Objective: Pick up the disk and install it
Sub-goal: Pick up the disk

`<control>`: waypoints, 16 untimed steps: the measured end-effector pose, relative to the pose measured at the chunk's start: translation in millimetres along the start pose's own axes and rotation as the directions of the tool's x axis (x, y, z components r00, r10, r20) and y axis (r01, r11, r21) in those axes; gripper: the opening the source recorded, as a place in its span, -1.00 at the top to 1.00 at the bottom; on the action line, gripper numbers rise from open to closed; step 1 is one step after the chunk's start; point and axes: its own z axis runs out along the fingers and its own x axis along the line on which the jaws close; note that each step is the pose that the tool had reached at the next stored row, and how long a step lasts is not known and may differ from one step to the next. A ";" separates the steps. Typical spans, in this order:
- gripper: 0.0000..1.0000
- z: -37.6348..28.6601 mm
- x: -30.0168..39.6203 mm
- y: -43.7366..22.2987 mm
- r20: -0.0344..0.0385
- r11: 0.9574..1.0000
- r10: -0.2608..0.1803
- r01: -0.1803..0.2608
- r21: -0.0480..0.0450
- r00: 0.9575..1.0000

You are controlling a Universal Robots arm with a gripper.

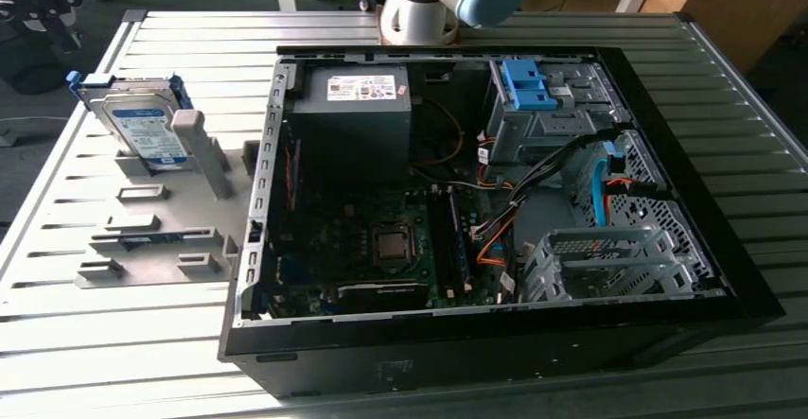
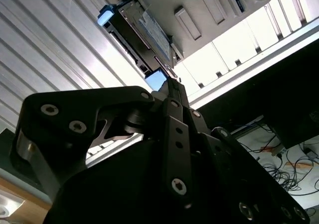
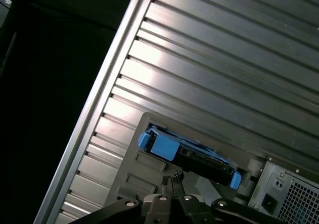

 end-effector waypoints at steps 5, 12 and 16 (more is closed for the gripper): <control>0.79 0.0 0.0 0.0 -0.001 1.000 -0.019 0.019 0.000 1.000; 0.79 0.0 0.0 0.0 -0.001 0.999 -0.045 0.045 0.000 0.999; 0.79 0.0 0.0 0.0 -0.002 0.998 -0.060 0.060 0.000 0.998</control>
